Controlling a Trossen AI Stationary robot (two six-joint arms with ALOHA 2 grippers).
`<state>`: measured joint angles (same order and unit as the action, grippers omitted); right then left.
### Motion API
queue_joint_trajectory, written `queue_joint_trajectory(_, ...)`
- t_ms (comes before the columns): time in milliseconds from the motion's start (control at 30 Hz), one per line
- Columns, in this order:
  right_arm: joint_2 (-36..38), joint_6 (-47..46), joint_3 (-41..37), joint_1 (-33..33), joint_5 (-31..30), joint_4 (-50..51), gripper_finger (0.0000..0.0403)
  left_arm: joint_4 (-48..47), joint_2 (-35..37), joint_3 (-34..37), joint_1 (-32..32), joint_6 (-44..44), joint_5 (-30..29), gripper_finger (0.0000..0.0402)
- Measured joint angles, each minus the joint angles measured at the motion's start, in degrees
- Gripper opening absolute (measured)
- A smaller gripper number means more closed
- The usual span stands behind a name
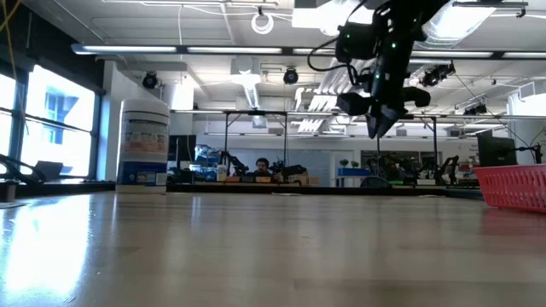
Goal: Pick & Place First Aid Supplies
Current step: Put the ointment pack into the left red bin
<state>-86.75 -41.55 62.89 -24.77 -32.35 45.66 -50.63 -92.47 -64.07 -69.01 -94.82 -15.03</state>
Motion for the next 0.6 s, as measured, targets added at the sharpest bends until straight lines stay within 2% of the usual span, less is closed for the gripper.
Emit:
queue_joint_trajectory(67, -0.3, -3.16, 0.0, -2.72, -0.45, -0.13, 0.0083, 1.15, 0.0, 0.0, 0.0, 0.0, 0.0, 0.0111)
queue_joint_trajectory(367, -1.72, -3.29, -0.38, -16.18, 3.36, 0.02, 0.0082, 4.34, -0.02, 0.0, 0.0, 0.0, 0.0, 0.0111)
queue_joint_trajectory(600, -4.34, -4.93, -8.57, -26.01, 8.67, -6.2, 0.0082, 4.68, -0.02, 0.0, 0.0, 0.0, 0.0, 0.0111)
